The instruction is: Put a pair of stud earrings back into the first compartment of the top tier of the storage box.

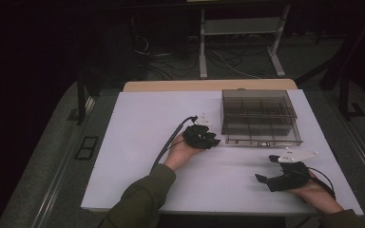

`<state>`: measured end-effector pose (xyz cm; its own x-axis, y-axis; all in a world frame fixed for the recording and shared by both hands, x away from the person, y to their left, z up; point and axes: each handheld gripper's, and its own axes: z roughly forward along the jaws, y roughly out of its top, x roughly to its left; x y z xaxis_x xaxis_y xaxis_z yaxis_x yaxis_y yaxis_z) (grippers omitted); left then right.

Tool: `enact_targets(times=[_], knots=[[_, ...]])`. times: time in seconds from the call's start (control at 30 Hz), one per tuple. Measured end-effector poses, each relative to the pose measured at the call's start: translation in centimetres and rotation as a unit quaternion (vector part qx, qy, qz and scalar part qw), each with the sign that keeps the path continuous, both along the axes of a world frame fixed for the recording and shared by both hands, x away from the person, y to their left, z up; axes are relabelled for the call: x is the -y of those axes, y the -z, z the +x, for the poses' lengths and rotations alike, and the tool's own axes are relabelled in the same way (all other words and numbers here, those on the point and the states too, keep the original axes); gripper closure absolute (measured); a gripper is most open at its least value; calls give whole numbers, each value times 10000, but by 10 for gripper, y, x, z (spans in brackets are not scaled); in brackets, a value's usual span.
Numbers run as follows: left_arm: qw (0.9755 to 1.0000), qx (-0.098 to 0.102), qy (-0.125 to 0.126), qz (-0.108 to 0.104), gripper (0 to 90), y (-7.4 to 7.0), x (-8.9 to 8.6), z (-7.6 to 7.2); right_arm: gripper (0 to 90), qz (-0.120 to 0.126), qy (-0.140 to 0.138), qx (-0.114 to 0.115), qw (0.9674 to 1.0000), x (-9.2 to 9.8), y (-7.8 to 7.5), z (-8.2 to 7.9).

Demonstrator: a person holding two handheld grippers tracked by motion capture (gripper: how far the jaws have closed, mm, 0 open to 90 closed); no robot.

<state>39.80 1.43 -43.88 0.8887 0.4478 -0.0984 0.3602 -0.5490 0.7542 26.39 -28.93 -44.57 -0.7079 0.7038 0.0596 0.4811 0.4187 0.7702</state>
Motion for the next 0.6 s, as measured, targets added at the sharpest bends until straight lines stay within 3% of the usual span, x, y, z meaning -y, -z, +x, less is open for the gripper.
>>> enact_targets(times=[0.07, 0.17, 0.27, 0.33, 0.47, 0.6], knots=[[9999, 15, 48, 104, 663, 2, 1, 1, 100, -12, 2, -6, 10000, 0, 0, 0], [10000, -25, -25, 34, 676, 6, 4, 0, 100, 1, 2, -2, 10000, 0, 0, 0], [9997, 50, 45, 233, 687, 8, 5, 0, 100, -1, 1, -3, 10000, 0, 0, 0], [9999, 1, -32, 153, 702, 11, 6, 0, 100, 4, 7, 4, 10000, 0, 0, 0], [9997, 47, 70, 248, 742, 12, 5, 2, 100, 0, 4, 7, 10000, 0, 0, 0], [9998, 16, 23, 198, 769, 14, 7, 0, 100, -7, 6, 7, 10000, 1, 0, 0]])
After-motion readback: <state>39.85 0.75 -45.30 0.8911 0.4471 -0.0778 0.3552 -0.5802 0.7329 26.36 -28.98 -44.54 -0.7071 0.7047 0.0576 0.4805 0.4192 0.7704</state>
